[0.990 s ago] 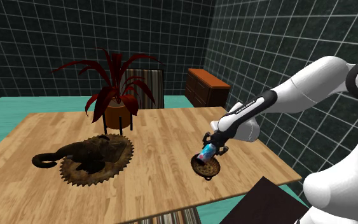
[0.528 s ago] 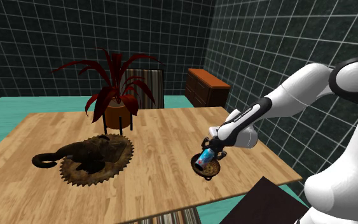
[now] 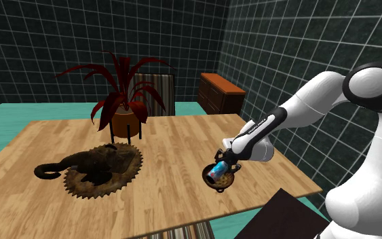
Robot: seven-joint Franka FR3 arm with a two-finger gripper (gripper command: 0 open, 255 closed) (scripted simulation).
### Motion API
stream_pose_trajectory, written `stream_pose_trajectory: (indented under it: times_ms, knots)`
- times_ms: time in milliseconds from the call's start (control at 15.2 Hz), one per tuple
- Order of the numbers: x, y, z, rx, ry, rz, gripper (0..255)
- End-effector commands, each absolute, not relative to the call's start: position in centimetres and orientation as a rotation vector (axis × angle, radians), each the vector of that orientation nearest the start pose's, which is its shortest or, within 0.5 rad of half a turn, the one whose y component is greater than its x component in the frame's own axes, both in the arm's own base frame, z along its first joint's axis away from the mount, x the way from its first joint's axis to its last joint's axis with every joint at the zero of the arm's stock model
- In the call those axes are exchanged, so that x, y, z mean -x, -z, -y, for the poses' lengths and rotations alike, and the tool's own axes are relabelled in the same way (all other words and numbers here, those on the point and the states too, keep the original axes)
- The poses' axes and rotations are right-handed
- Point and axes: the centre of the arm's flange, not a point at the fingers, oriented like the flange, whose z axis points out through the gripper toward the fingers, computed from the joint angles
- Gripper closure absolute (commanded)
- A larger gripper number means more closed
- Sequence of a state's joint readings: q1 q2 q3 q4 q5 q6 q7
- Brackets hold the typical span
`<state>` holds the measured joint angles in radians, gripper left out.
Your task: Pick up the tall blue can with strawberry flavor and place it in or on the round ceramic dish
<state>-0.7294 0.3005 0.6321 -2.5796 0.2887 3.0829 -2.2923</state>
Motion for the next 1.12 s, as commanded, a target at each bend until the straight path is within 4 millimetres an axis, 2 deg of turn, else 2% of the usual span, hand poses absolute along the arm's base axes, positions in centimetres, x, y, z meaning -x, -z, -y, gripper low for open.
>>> stream_pose_trajectory:
  times_ms: [0, 66, 132, 462, 726, 1056]
  knots:
    - [-46.0, -19.5, 5.3, -1.774, -0.441, -2.395, 255]
    - [-46.0, -19.5, 5.3, -1.774, -0.441, -2.395, 255]
    - [-46.0, -19.6, 5.3, -1.774, -0.441, -2.395, 0]
    - [-46.0, -19.5, 5.3, -1.774, -0.441, -2.395, 0]
    - [-44.6, -24.3, 6.1, -1.774, -0.441, -2.395, 0]
    - [-44.6, -24.3, 6.1, -1.774, -0.441, -2.395, 0]
